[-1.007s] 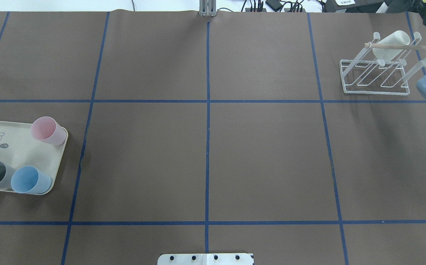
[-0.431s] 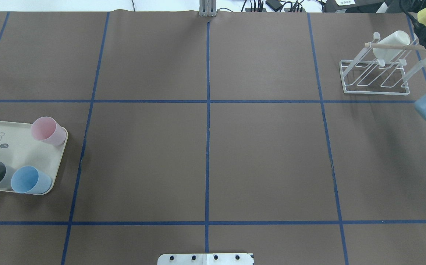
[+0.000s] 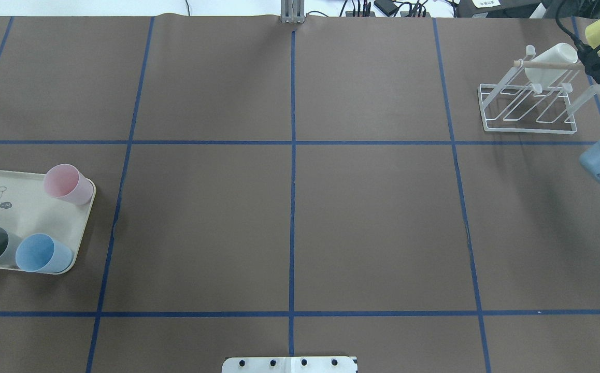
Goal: Transfer IKEA cup to right arm and place on rack
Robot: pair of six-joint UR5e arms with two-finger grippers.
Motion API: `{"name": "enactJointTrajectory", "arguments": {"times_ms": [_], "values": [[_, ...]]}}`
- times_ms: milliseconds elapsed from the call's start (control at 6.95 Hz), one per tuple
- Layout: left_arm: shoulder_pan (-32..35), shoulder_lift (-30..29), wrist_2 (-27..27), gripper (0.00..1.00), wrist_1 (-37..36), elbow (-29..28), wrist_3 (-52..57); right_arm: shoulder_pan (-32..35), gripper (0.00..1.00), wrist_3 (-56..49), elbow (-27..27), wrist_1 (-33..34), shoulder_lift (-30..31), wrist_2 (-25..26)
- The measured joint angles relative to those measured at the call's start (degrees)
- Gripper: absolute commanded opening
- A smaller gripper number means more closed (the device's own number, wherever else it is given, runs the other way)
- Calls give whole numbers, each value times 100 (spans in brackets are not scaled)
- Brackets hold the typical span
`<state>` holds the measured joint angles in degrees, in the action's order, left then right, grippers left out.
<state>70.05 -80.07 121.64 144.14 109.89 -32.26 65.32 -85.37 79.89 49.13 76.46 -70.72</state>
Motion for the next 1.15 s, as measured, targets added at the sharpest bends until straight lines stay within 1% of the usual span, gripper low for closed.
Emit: {"name": "enactJointTrajectory", "arguments": {"times_ms": [1150], "values": [[0, 0, 0, 100, 0, 13, 0, -285, 0, 94, -146, 0, 11, 338]]}}
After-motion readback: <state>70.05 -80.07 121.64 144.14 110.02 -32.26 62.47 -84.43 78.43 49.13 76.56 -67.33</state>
